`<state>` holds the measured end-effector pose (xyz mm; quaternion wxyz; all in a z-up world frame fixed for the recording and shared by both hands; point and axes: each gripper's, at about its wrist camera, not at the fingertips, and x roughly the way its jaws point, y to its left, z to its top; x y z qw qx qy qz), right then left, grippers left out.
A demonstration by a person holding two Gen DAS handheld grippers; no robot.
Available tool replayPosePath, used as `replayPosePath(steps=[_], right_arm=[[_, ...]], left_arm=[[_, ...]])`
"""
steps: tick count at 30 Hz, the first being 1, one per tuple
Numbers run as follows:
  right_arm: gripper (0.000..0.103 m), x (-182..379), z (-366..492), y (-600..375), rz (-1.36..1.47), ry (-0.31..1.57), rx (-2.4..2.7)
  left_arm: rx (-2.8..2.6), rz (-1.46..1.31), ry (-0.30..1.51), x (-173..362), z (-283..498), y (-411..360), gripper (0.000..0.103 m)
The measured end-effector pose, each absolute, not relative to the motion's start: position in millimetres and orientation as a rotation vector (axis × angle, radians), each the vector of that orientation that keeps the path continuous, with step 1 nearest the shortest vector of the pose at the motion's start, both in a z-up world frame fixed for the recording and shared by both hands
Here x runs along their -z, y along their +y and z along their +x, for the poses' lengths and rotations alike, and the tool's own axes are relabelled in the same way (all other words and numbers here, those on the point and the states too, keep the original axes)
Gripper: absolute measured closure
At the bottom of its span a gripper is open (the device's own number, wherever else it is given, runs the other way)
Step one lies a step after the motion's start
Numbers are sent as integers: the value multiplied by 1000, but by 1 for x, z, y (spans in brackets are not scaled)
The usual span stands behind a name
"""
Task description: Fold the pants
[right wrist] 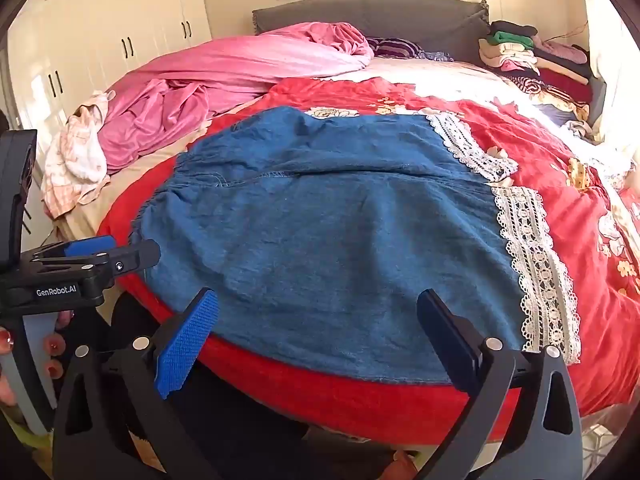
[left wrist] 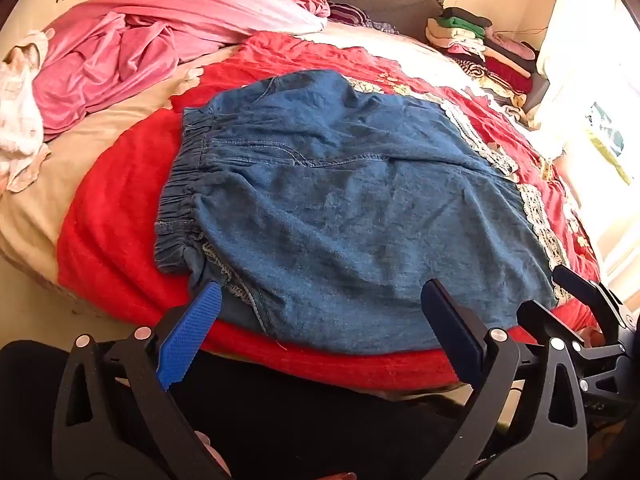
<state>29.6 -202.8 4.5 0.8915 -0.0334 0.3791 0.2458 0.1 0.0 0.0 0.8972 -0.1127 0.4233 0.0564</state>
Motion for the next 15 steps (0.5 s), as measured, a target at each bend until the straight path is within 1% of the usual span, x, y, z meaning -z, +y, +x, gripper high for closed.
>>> replayPosePath(steps=[15], right_arm=[[4,-10,24,-205,-78,756,-481]], left_arm=[[-110,-220,862,-3,-2,-8,9]])
